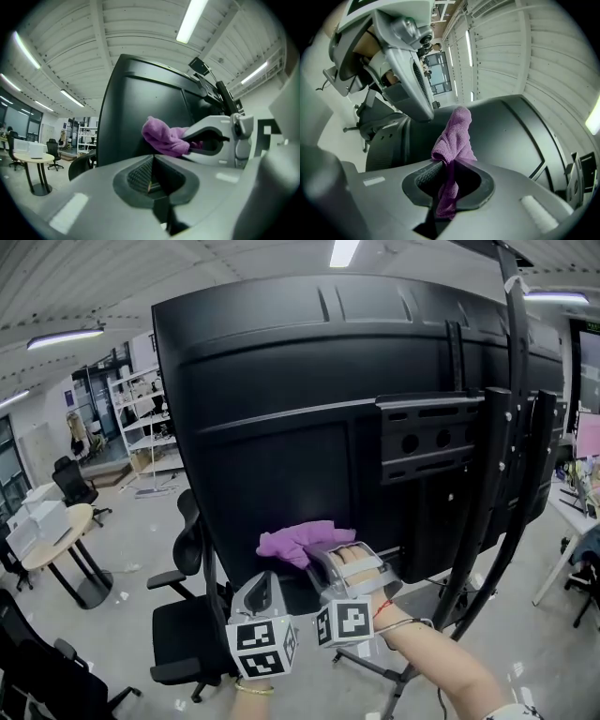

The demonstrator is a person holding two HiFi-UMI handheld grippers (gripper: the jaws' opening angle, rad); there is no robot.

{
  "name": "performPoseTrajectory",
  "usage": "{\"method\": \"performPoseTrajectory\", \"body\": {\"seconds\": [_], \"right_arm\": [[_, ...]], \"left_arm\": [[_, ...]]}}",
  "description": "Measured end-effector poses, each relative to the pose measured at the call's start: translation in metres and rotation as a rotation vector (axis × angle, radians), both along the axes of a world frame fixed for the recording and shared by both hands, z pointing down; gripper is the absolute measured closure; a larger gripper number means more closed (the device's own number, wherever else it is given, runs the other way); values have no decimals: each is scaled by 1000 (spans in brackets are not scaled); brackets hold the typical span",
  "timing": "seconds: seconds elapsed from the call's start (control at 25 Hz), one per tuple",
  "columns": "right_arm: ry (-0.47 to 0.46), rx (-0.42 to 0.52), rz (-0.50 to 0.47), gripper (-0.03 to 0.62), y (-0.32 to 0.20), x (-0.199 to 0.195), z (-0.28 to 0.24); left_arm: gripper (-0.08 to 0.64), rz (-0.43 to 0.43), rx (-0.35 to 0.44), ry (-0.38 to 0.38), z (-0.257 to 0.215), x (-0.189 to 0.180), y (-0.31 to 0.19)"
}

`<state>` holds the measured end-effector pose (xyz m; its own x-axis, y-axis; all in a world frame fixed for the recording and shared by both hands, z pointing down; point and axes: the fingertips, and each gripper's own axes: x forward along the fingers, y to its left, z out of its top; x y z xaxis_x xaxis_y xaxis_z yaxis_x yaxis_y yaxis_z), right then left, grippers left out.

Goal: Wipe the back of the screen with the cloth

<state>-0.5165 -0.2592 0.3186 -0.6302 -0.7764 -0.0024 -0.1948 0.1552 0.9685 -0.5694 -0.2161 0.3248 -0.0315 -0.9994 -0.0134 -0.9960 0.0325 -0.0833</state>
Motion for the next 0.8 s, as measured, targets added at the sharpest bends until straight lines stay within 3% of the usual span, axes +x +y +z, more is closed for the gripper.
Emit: {"method": "performPoseTrajectory", "body": {"seconds": [0.32, 0.56, 0.68, 0.8], "right_arm": [[34, -196, 26, 541, 5, 5, 85], [1, -180, 24, 541, 3, 5, 89], [-165, -190, -48, 541, 19, 18, 69], [-401, -293, -139, 540, 43, 55, 52]], "left_arm": [[552, 39, -87, 0, 57, 8, 5], [551, 59, -133, 25, 77, 14, 3], [552, 68, -135, 29, 73, 25, 9], [552, 91, -129, 16, 66, 55, 19]]}}
